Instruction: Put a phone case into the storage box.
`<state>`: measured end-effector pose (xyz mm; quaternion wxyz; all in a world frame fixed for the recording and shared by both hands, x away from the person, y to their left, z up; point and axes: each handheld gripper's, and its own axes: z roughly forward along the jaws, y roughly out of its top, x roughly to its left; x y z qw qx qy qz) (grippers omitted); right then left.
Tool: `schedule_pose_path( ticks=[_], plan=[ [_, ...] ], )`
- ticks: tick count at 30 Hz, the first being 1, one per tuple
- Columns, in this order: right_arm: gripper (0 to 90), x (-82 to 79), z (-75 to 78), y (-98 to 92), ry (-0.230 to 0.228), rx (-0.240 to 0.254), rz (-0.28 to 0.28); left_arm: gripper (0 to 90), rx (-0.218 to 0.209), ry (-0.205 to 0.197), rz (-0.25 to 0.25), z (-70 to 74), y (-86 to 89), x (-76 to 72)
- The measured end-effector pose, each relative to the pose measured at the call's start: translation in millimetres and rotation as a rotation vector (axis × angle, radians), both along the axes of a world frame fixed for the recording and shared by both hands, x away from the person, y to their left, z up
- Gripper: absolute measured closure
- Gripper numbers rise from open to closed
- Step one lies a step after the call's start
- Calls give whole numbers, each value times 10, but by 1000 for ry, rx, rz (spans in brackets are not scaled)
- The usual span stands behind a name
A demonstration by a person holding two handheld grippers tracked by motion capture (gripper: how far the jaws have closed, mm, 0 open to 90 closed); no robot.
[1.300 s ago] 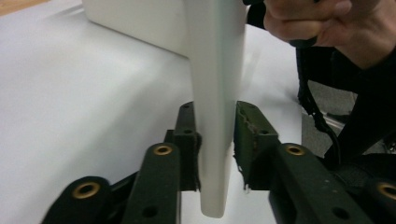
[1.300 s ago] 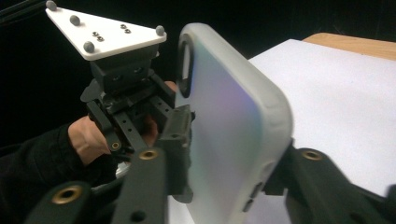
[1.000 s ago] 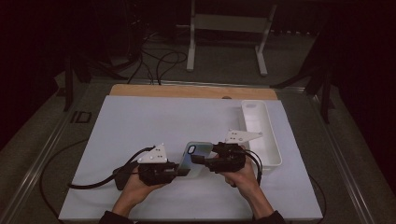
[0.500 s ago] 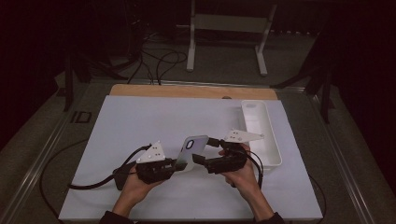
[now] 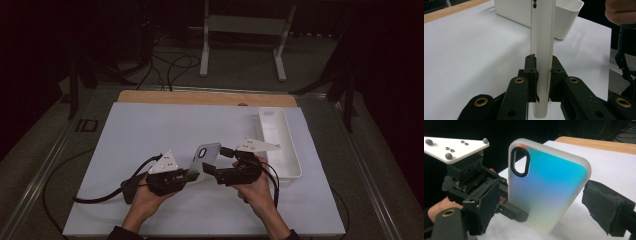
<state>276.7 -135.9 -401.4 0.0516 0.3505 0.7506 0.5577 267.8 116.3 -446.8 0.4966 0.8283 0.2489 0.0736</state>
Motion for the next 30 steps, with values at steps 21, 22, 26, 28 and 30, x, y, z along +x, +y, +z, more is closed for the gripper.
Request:
schedule_pose_path(
  ticks=[21,22,26,28,30],
  plan=[
    [151,85,-29,325,4,36,-145,806,7,22,7,-54,-97,-10],
    [151,85,-31,332,2,35,-150,806,9,23,9,-57,-101,-10],
    [164,74,-39,369,-16,14,-166,802,8,26,6,-68,-103,-9],
    [167,72,-37,371,-16,11,-173,800,5,25,5,-68,-101,-5],
    [168,72,-36,364,-18,12,-172,799,5,23,5,-67,-100,-4]
  ],
)
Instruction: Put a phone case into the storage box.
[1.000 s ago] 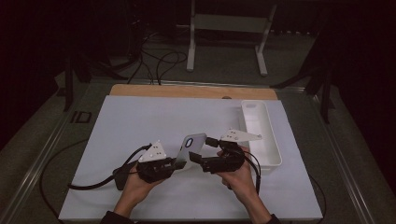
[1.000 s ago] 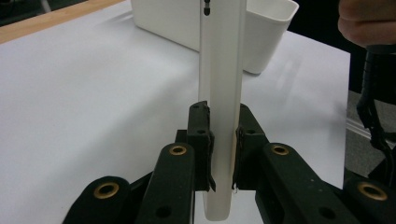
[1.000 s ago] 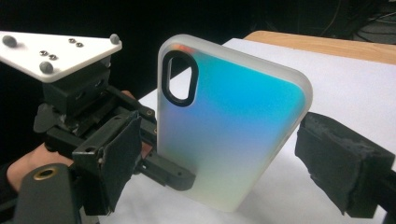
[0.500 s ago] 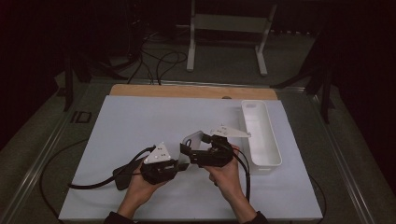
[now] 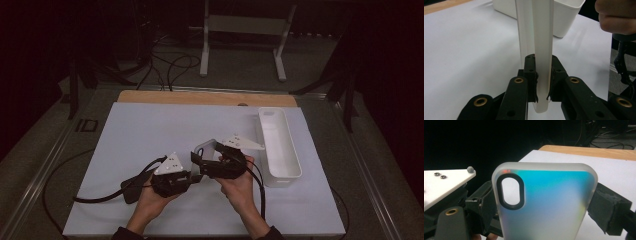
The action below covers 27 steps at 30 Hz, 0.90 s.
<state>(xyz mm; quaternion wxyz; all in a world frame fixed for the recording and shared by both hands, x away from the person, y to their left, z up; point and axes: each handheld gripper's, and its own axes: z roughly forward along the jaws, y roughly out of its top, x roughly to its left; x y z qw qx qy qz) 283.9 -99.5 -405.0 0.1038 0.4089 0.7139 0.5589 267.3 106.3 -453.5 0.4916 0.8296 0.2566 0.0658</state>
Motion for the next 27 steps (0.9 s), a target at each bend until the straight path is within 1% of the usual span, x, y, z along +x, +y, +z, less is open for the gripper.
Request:
schedule_pose_path(
  ticks=[2,3,4,5,6,7,8,9,10,11,12,13,14,15,18,19,20,22,24,25,27],
  plan=[
    [169,-1,1,-7,-4,1,9,788,1,-5,1,0,2,1],
    [169,-3,1,-3,-8,-9,9,768,-6,-3,-4,3,7,2],
    [169,-6,-2,5,-14,-22,8,727,-8,-5,-3,7,11,0],
    [169,-7,-4,7,-14,-24,10,673,-12,-13,2,13,18,-3],
    [169,-7,-4,7,-14,-24,10,623,-12,-13,2,13,18,-3],
    [169,-4,-13,6,-15,-33,17,564,-11,-30,17,28,34,-14],
    [169,-4,-13,6,-15,-33,17,530,-11,-30,17,28,34,-14],
    [169,-2,-20,3,-13,-38,20,479,-1,-43,46,38,48,-16],
    [169,-2,-20,3,-13,-38,20,455,-1,-43,46,38,48,-16],
    [169,0,-22,-3,-13,-41,18,455,-1,-43,46,38,48,-16],
    [169,0,-22,-3,-13,-41,18,455,3,-53,77,44,76,-7],
    [169,8,-23,-24,-12,-38,12,379,8,-57,90,45,86,-3],
    [169,8,-23,-24,-12,-38,12,356,8,-57,90,45,86,-3],
    [169,16,-20,-53,-12,-41,5,312,15,-65,122,44,112,4],
    [169,18,-19,-61,-12,-41,5,281,15,-67,132,44,126,8],
    [168,21,-18,-72,-11,-39,3,281,14,-75,153,45,147,11],
    [168,31,-10,-104,-17,-45,-6,214,16,-80,164,48,154,12],
    [168,38,-6,-122,-22,-52,-9,194,34,-101,198,57,174,6],
    [168,40,-4,-131,-22,-54,-8,181,34,-101,198,57,174,6],
    [168,44,3,-149,-26,-57,-12,146,50,-116,235,59,208,9],
    [169,55,12,-171,-31,-58,-15,134,50,-119,259,61,239,11]
  ],
)
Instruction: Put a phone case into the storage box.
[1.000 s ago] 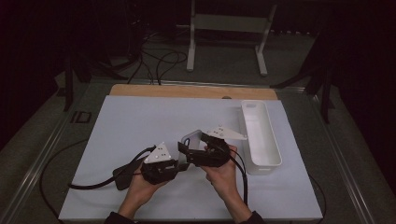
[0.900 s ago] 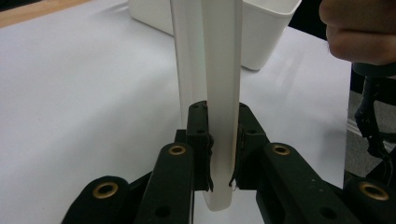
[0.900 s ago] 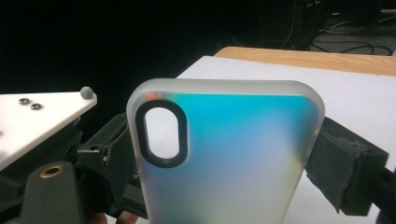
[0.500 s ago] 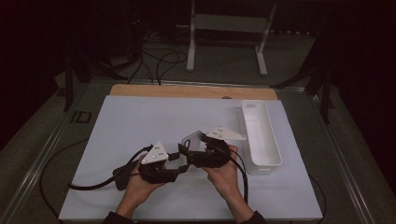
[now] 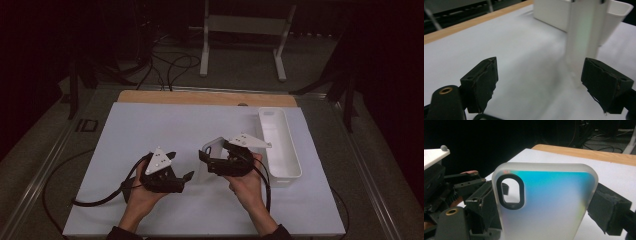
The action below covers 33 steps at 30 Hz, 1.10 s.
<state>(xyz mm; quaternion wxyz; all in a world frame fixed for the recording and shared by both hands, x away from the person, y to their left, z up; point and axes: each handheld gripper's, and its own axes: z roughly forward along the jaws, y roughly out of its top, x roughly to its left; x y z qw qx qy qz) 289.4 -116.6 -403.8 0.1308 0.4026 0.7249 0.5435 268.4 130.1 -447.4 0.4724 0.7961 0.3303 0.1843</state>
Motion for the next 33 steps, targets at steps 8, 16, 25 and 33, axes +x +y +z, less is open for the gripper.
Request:
schedule_pose_path(
  ticks=[8,16,25,33],
  plan=[
    [168,53,79,-124,-23,-16,-25,7,42,-14,104,-11,173,-18],
    [168,108,143,-240,-40,-21,-54,2,47,-22,170,-53,389,-108],
    [168,178,227,-365,-59,-31,-78,1,36,-21,229,-133,623,-215],
    [168,288,361,-505,-96,-60,-114,0,1,-16,269,-214,804,-286]
  ],
)
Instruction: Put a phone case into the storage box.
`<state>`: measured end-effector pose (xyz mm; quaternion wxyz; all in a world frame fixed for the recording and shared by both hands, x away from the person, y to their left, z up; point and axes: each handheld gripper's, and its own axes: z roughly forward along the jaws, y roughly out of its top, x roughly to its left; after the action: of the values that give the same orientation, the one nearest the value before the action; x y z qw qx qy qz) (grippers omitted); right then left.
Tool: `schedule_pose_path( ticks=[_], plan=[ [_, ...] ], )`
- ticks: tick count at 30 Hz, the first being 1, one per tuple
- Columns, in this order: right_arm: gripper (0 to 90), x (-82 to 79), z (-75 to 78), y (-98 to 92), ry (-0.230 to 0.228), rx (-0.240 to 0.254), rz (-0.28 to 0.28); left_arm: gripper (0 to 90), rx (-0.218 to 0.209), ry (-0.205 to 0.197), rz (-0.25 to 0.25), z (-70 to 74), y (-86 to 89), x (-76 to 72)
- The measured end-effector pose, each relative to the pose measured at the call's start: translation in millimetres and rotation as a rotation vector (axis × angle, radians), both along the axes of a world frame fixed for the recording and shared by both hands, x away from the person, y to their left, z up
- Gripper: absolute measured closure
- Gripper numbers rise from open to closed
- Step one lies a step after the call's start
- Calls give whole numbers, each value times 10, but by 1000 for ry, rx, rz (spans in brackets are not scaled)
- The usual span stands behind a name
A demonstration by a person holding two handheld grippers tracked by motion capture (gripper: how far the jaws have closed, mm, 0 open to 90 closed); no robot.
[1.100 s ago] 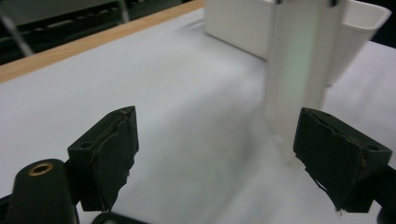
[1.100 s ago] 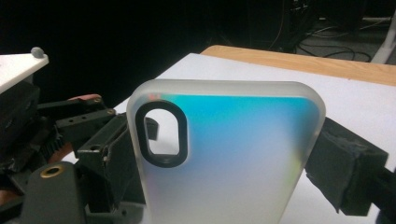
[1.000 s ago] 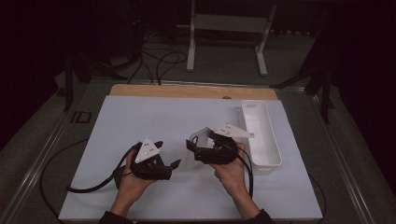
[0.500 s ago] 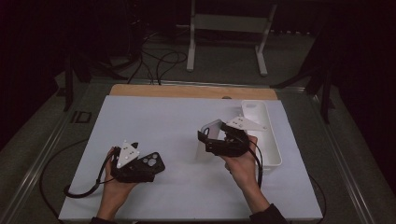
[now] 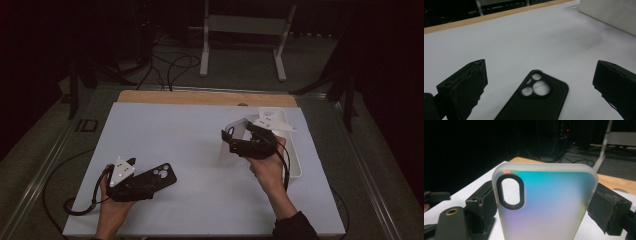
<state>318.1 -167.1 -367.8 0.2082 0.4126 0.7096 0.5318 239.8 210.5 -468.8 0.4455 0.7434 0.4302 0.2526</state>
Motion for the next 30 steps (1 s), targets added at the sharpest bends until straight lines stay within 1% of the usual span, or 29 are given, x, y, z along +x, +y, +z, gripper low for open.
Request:
schedule_pose_path(
  ticks=[2,3,6,8,9,10,11,13,14,16,19,21,22,26,28,30],
  plan=[
    [168,46,22,-40,-4,-10,-10,0,-5,0,6,-7,27,-11],
    [168,81,33,-65,-5,-14,-21,0,-3,-3,23,-25,78,-39],
    [168,96,37,-75,-4,-17,-26,0,-10,-3,28,-46,107,-61],
    [168,160,50,-123,-7,-26,-46,0,2,-3,37,-82,145,-84],
    [168,189,55,-147,-5,-21,-54,0,2,-3,39,-88,149,-88],
    [168,189,55,-147,-5,-21,-54,0,2,-3,39,-88,149,-88],
    [168,238,61,-191,-2,-22,-70,0,25,-15,42,-96,156,-114],
    [168,279,65,-228,2,-16,-82,0,27,-25,35,-97,153,-128],
    [168,279,65,-228,2,-16,-82,0,27,-25,35,-97,153,-128],
    [168,335,77,-280,1,-18,-100,0,42,-25,40,-108,147,-136],
    [168,375,94,-323,-2,-22,-117,0,50,-26,46,-115,146,-142],
    [168,401,101,-349,-7,-30,-125,0,27,-17,51,-122,170,-144],
    [168,421,105,-367,-10,-36,-131,0,23,-15,53,-121,184,-144],
    [168,492,117,-418,-14,-49,-153,0,-18,-19,75,-115,255,-162],
    [168,526,129,-439,-16,-51,-164,0,-23,-18,84,-121,276,-173],
    [168,560,140,-458,-20,-54,-171,0,-15,-18,83,-126,276,-181]
  ],
)
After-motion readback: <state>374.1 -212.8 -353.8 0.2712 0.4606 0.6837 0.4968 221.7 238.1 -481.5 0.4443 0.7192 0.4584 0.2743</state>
